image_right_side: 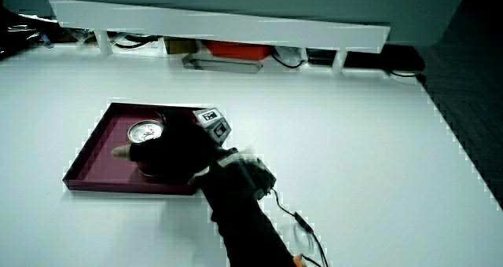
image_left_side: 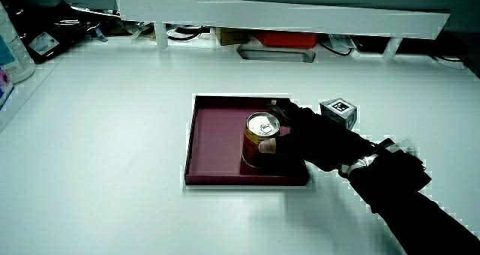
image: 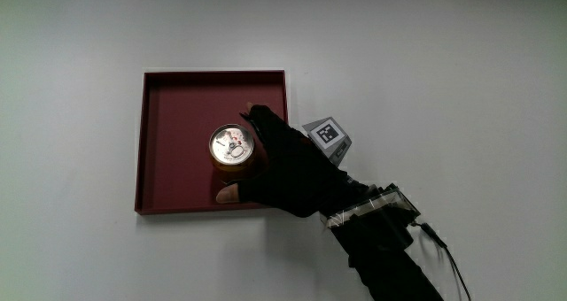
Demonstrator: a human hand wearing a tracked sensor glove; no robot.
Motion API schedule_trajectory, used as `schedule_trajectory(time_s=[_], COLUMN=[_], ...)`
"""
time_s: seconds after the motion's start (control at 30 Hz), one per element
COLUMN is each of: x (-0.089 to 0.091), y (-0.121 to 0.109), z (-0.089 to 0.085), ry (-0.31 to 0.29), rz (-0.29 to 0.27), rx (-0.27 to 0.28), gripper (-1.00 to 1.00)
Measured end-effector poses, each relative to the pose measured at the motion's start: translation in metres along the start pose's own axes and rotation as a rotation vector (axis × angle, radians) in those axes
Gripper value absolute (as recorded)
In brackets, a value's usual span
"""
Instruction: Pick red bull from plate
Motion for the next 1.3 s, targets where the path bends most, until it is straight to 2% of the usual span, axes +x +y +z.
schedule_trajectory(time_s=[0.03, 0.07, 0.13, 0.2, 0.27, 0.37, 0.43, 0.47, 0.5, 0.53, 0.6, 0.63, 0.7, 0.8, 0.83, 0.93, 0.97, 1.03, 1.1, 1.13, 1.17, 1.2, 1.3], x=[0.000, 0.002, 0.002, 0.004, 0.006, 0.008, 0.007, 0.008, 0.009, 0.009, 0.009, 0.009, 0.011, 0.009, 0.009, 0.010, 0.010, 0.009, 0.011, 0.010, 0.010, 0.011, 0.009], y=[0.000, 0.002, 0.001, 0.002, 0.002, 0.002, 0.001, 0.001, 0.000, 0.000, 0.001, 0.001, 0.001, 0.000, 0.000, -0.001, -0.001, -0.003, -0.003, -0.005, -0.005, -0.005, -0.008], z=[0.000, -0.001, -0.001, -0.002, -0.001, 0.000, 0.000, 0.000, 0.000, -0.001, -0.001, -0.002, -0.001, -0.001, -0.001, -0.002, -0.002, -0.003, -0.003, -0.003, -0.003, -0.001, 0.002], ry=[-0.001, 0.001, 0.002, 0.017, 0.024, 0.056, 0.053, 0.049, 0.064, 0.047, 0.067, 0.080, 0.087, 0.073, 0.083, 0.060, 0.089, 0.075, 0.076, 0.084, 0.097, 0.084, 0.100], rz=[-0.006, 0.016, 0.001, 0.021, 0.017, 0.033, 0.051, 0.039, 0.046, 0.046, 0.042, 0.066, 0.054, 0.045, 0.053, 0.063, 0.079, 0.082, 0.110, 0.096, 0.107, 0.098, 0.118], rx=[0.000, 0.001, 0.010, 0.019, 0.047, 0.083, 0.130, 0.139, 0.161, 0.175, 0.175, 0.182, 0.191, 0.199, 0.199, 0.227, 0.234, 0.255, 0.273, 0.278, 0.278, 0.285, 0.285], gripper=[0.00, 0.00, 0.00, 0.00, 0.00, 0.12, 0.20, 0.24, 0.28, 0.32, 0.40, 0.44, 0.52, 0.64, 0.68, 0.80, 0.84, 0.92, 1.00, 1.00, 1.00, 1.00, 1.00])
